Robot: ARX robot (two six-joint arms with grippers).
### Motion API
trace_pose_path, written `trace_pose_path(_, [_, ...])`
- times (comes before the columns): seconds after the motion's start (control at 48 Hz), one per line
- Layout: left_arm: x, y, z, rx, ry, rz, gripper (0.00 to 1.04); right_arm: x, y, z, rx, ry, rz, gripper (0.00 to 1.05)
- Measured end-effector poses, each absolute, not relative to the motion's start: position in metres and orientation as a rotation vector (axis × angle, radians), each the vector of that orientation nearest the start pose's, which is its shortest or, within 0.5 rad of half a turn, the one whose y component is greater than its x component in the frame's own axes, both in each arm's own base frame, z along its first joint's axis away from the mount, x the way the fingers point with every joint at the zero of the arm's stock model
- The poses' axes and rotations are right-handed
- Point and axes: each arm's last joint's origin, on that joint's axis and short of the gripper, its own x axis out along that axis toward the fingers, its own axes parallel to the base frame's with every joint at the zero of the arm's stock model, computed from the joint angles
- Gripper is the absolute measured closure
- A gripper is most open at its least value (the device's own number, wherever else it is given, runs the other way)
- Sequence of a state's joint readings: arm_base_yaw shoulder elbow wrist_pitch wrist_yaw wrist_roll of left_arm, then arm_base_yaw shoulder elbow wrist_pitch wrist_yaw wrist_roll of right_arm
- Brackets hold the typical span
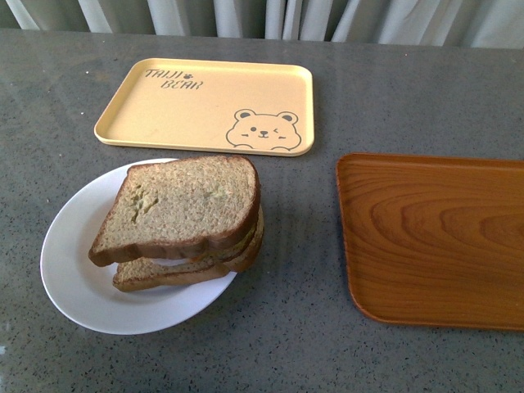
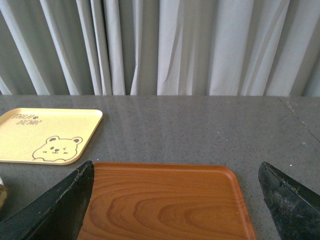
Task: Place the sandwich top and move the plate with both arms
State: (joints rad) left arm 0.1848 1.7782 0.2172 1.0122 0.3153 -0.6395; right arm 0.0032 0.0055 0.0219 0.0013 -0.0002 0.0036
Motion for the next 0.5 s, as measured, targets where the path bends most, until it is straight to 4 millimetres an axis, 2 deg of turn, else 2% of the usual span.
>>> trace_pose_path(0.499, [0.233, 0.027, 0.044, -0.937, 0.576, 0.000, 0.09, 0.097, 0.000, 0.171, 0.004, -0.018, 0.003, 0.09])
